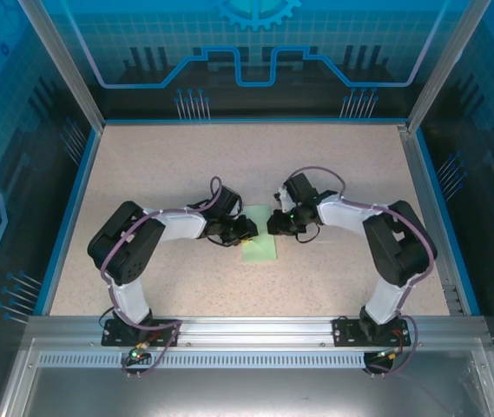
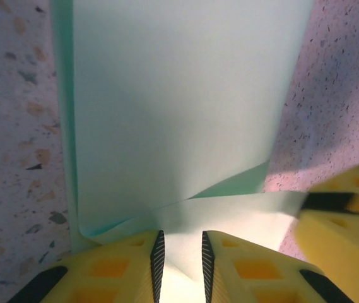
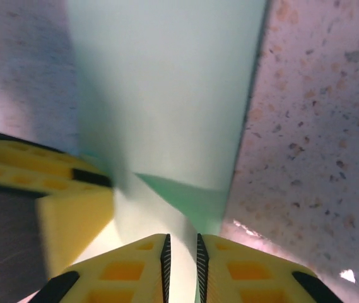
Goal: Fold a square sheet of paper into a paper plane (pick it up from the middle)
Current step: Fold the triangle a second time at the center of the table.
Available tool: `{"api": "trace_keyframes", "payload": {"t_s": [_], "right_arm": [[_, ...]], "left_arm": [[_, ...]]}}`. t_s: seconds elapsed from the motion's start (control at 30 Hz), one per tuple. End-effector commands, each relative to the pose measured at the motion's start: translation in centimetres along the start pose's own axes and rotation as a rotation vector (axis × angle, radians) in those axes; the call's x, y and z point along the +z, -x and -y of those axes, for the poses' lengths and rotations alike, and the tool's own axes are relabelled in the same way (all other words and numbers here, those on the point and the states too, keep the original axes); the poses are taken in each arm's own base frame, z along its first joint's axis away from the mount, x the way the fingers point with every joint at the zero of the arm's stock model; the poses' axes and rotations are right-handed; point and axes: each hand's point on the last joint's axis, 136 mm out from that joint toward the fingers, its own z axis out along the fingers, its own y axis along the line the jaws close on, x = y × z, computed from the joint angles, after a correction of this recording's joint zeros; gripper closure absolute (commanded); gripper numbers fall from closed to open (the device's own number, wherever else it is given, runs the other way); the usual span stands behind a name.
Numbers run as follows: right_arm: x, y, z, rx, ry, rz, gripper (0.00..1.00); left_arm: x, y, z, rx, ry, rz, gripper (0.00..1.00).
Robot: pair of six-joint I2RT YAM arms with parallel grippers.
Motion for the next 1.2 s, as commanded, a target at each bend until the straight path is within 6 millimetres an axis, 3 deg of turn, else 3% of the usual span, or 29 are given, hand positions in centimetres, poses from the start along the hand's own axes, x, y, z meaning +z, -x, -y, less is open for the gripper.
{"api": "trace_keyframes", "payload": {"t_s": [0.0,0.43,0.7,1.17], "right_arm": [[-2.6,0.4,-0.9,-0.008,0.009,0.042,0.79],[0.2,-4.6,-2.6,-0.070,0.081,-0.141,0.86],[2.1,-6.1,-3.3,-0.094,0.103,-0.218,0.88],[3.2,-7.2,-0.3,-0.078,-0.023,-0.249,0.89]], "left_arm": [[0.5,-0.7,-1.3,-0.003,0.060,-0.034,0.74],[0.1,-0.7,-1.5,-0.010,0.074,-0.022,0.74],[0.0,-0.7,-1.5,-0.012,0.074,-0.024,0.75],[0.2,-0.8,-2.0,-0.018,0.095,-0.025,0.77]]}}
